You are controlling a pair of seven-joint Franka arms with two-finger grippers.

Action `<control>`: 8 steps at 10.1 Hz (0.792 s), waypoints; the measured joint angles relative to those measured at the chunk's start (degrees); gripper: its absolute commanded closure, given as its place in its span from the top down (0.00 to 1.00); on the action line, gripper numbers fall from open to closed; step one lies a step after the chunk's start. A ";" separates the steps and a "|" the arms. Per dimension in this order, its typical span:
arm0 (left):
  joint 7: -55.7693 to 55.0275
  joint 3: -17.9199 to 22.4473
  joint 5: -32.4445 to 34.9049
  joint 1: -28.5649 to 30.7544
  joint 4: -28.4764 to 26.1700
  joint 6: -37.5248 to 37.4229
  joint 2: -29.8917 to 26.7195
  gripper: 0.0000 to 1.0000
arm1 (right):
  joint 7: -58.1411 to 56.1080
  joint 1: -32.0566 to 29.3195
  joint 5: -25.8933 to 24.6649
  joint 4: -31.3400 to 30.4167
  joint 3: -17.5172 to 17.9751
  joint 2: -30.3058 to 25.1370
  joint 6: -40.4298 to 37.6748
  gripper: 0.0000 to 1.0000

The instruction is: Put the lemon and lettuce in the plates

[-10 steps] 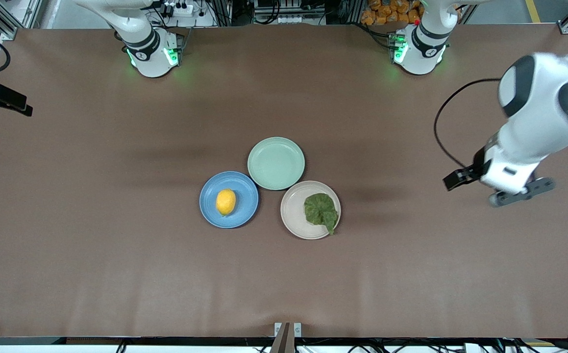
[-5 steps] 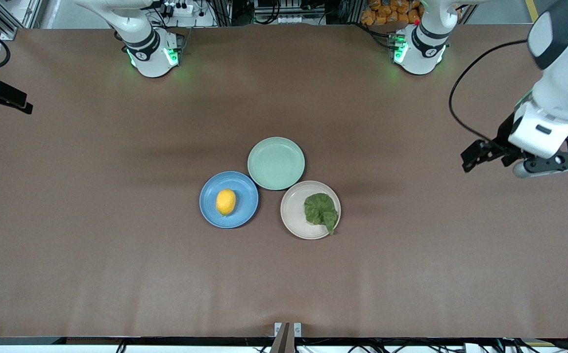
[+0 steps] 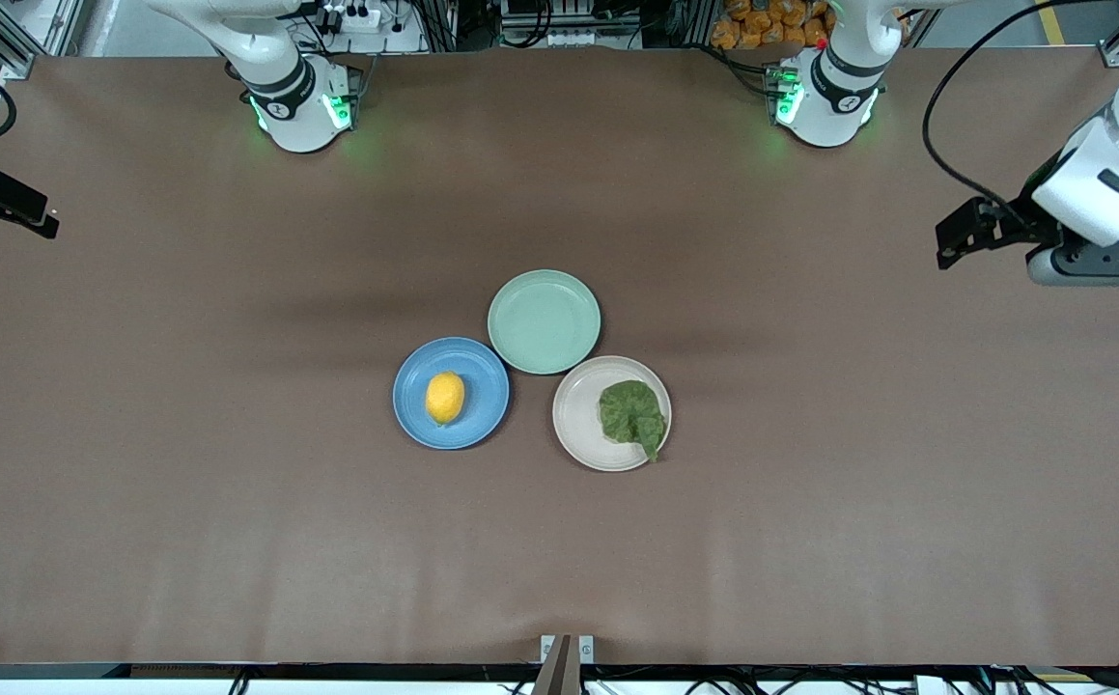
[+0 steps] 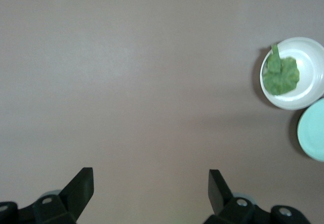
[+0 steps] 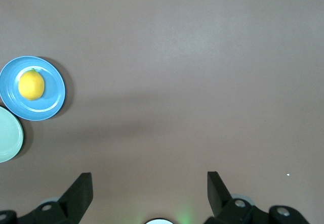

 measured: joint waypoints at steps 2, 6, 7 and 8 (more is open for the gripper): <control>1.15 0.37 0.00 0.02 1.21 -1.62 -0.64 1.00 | 0.00 0.00 0.00 -0.39 0.00 -0.22 0.10 1.00; 1.26 0.80 0.00 0.02 1.87 -1.83 -1.12 1.00 | 0.00 -0.01 0.00 -2.26 -0.01 -1.42 0.76 1.00; 1.26 0.82 0.00 0.02 1.94 -1.84 -1.12 1.00 | 0.00 -0.01 0.00 -2.31 -0.01 -1.58 0.81 1.00; 1.26 0.82 0.00 0.02 1.98 -1.84 -1.12 1.00 | 0.00 -0.01 0.00 -2.32 -0.01 -1.72 0.82 1.00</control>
